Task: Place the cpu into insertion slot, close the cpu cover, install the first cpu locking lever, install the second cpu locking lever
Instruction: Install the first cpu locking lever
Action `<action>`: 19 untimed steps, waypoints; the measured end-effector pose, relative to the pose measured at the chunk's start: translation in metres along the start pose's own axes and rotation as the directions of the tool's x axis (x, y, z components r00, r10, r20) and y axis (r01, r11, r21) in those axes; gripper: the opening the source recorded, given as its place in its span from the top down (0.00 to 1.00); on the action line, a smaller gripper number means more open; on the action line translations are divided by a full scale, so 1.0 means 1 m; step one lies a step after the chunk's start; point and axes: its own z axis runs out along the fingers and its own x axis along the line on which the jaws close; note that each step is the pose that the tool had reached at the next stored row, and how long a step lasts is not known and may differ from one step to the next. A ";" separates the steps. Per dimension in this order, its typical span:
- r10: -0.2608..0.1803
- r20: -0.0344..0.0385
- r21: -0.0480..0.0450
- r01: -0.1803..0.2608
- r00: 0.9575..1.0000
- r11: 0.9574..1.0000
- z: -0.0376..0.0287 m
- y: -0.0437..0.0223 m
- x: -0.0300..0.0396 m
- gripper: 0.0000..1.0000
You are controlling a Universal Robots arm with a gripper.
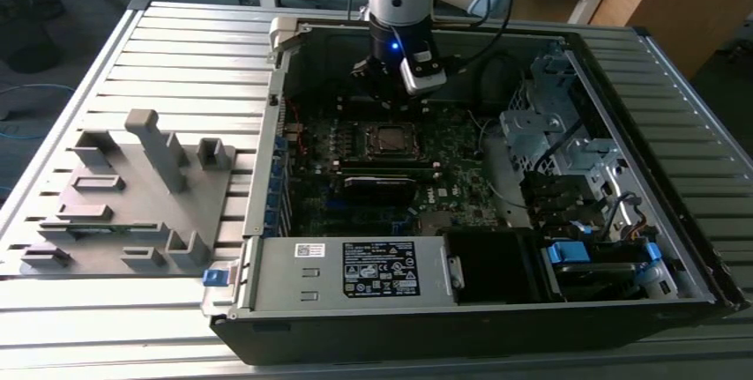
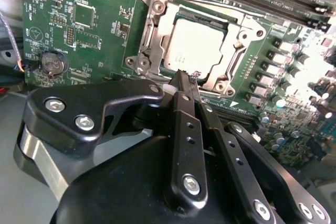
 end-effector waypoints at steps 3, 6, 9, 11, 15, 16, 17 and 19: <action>-0.011 0.000 0.002 0.011 1.000 1.000 0.0002 -0.0021 -0.0005 0.90; -0.018 0.001 0.002 0.018 1.000 1.000 0.0006 -0.0056 -0.0013 0.90; -0.024 0.001 0.002 0.024 1.000 1.000 0.0011 -0.0099 -0.0022 0.90; -0.028 0.001 0.002 0.028 1.000 1.000 0.0013 -0.0130 -0.0028 0.90; -0.033 0.001 0.001 0.033 0.999 0.999 0.0022 -0.0177 -0.0033 0.90; -0.033 0.001 0.001 0.033 0.999 0.999 0.0024 -0.0179 -0.0033 0.90; -0.033 0.001 0.001 0.033 0.999 0.999 0.0024 -0.0179 -0.0033 0.90; -0.033 0.000 0.002 0.033 0.999 0.999 0.0019 -0.0180 -0.0033 0.90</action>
